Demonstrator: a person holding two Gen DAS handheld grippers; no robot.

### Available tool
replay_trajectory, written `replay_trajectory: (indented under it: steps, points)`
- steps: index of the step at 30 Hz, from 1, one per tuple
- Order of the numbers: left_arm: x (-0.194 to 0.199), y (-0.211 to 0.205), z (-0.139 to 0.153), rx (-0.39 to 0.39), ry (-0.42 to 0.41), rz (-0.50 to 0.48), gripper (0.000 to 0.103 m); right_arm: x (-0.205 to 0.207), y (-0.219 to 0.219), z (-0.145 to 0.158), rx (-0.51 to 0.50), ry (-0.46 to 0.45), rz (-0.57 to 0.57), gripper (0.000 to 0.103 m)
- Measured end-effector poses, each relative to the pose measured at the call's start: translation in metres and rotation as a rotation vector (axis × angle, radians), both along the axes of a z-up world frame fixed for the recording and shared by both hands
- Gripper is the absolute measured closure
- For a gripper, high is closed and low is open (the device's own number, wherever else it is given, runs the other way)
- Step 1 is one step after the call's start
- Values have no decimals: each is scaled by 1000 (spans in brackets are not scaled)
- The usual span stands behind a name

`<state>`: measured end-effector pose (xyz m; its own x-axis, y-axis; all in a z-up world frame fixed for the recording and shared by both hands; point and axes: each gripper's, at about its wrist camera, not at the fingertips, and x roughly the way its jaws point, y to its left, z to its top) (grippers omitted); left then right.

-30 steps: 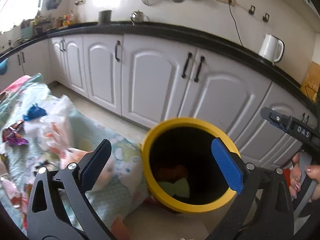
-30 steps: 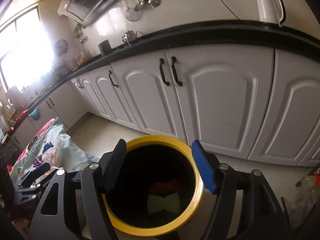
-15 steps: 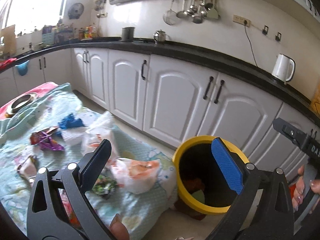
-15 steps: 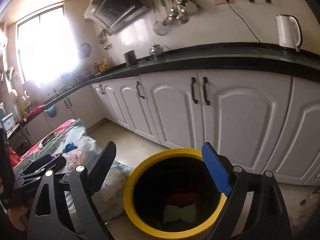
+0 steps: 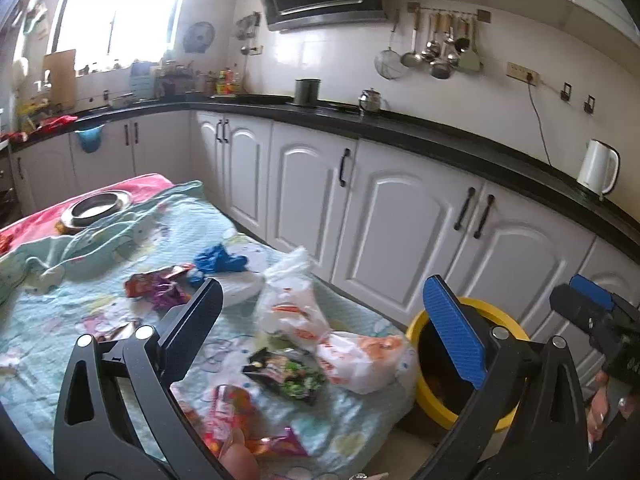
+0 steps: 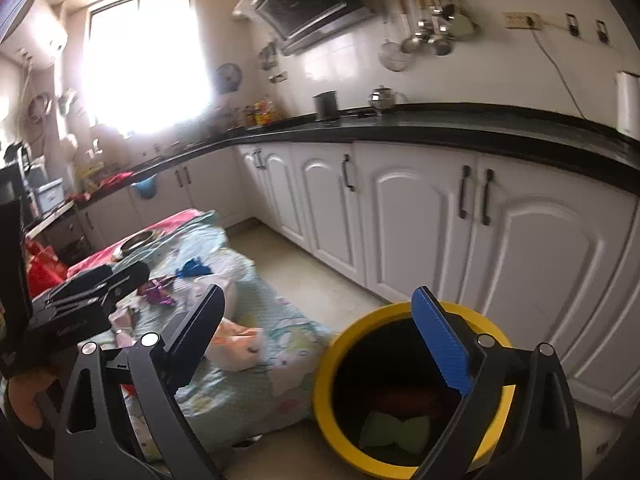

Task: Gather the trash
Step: 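Move both tools back to the bed toward the remaining trash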

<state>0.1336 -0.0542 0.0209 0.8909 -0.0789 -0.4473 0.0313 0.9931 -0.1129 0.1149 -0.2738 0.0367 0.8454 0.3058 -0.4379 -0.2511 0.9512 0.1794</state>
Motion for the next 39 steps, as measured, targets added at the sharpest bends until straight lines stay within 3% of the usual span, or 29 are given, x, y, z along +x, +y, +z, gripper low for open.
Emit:
replay_trajectory:
  steps: [13,31,34,39]
  points:
    - [-6,47,-8,-5,19,105,11,12,68,-15,-87,41,161,8]
    - [-3,117,-45,-66,144,276,11,52,130,-60,-210,161,268,8]
    - [-1,129,-56,-84,179,305,11,58,132,-64,-211,181,273,15]
    - [4,142,-73,-126,241,341,11,66,133,-74,-211,228,274,33]
